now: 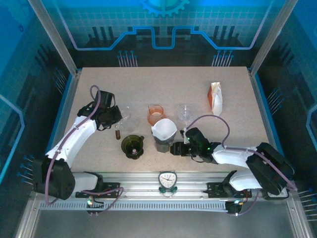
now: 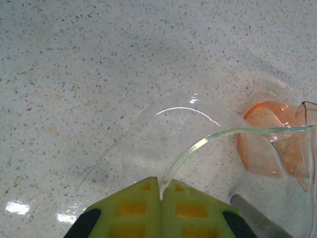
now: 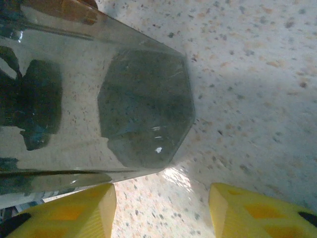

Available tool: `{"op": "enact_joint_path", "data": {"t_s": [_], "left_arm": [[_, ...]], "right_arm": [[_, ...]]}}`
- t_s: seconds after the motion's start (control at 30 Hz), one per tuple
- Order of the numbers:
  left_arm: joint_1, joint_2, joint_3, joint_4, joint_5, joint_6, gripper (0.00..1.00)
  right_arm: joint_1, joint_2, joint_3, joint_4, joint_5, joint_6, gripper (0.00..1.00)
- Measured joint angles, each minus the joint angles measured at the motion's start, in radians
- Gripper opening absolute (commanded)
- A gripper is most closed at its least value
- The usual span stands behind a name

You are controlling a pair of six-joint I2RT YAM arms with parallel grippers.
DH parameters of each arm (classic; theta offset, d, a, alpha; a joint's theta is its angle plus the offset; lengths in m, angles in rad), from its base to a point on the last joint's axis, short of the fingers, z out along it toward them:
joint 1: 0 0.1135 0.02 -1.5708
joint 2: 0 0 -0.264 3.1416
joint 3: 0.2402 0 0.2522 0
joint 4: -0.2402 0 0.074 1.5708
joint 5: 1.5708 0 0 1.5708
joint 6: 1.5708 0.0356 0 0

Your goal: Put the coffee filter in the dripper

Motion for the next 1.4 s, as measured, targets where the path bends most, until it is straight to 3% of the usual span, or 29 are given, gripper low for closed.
{"op": "enact_joint_path", "data": {"t_s": [0.37,1.03,1.4], "left_arm": [[0.023,-0.079,0.000,-0.061,0.015,0.006,0.00],[0.257,-0.142,0.000,-0.122,-0.003,0.008,0.00],[0.301,-0.157,0.000,-0.122,0.020,0.008,0.00]], "right_arm": [[0.005,0.225,0.139,0.146,-0.038,0.000,0.49],[0.026,0.539,0.458,0.232,-0.043,0.062,0.39],[0.035,0.673,0.641,0.219,-0.040,0.087,0.38]]}}
